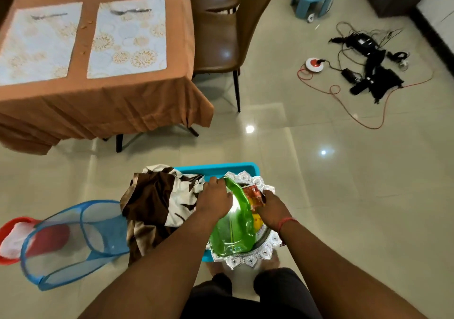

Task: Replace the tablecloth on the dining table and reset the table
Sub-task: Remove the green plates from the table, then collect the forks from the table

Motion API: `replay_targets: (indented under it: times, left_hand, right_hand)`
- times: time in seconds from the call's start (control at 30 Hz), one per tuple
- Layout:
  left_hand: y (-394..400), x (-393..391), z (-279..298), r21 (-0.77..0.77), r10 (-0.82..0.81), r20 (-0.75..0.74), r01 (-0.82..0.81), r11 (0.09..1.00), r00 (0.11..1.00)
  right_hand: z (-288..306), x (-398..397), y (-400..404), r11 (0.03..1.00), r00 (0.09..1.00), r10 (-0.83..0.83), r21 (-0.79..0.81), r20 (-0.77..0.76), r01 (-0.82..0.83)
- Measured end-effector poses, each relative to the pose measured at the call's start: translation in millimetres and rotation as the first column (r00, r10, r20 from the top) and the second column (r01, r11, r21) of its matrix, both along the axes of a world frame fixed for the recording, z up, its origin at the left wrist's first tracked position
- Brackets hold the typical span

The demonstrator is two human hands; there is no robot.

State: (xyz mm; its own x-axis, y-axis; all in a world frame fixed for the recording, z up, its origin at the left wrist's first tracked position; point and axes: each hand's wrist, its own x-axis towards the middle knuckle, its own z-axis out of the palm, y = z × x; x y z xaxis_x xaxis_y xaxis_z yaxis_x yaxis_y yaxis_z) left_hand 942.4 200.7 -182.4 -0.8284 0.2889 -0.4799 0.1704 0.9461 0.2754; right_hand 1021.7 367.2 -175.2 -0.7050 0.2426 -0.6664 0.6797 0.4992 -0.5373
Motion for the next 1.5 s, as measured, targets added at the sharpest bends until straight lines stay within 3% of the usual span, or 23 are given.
replay_targets:
  times: [0.07, 0.23, 0.47, 0.63, 0.8, 1.03, 1.37, 1.5]
  left_hand:
    - [31.0, -2.2, 10.5, 0.010, -0.109, -0.053, 0.110, 0.994, 0.993]
    - [102.0, 3.0, 28.3, -0.075, -0.311, -0.136, 0.304, 0.950, 0.941]
    - [243.3, 21.8, 51.8, -0.178, -0.336, -0.222, 0.301, 0.937, 0.915]
    - [354.0, 29.5, 78.0, -0.176, -0.371, -0.289, 0.332, 0.927, 0.883]
    - [417.2, 12.1, 94.7, -0.141, -0.337, -0.307, 0.308, 0.941, 0.890]
    - [440.6, -62.3, 84.8, -0.150, -0.252, -0.297, 0.216, 0.965, 0.921]
    - [424.9, -278.7, 92.8, -0.127, -0.112, -0.314, 0.076, 0.989, 0.943]
    - [394.6, -347.8, 102.3, -0.119, 0.005, -0.328, -0.046, 0.992, 0.945]
  right_hand:
    - [11.8, -1.1, 26.1, 0.998, 1.000, 0.010, 0.058, -0.028, -0.009]
    - [21.9, -6.4, 102.8, 0.944, 0.965, 0.215, 0.285, -0.153, -0.166]
    - [49.9, 10.6, 248.9, 0.856, 0.923, 0.328, 0.477, -0.202, -0.200]
    - [75.8, 38.6, 361.0, 0.846, 0.939, 0.292, 0.507, -0.183, -0.165]
    - [90.0, 13.0, 431.3, 0.841, 0.941, 0.277, 0.523, -0.196, -0.139]
    - [80.6, -70.0, 458.3, 0.822, 0.913, 0.365, 0.523, -0.181, -0.225]
    - [94.2, -318.1, 459.3, 0.739, 0.837, 0.522, 0.577, -0.163, -0.348]
    - [102.1, -405.8, 430.2, 0.695, 0.765, 0.622, 0.568, -0.166, -0.441]
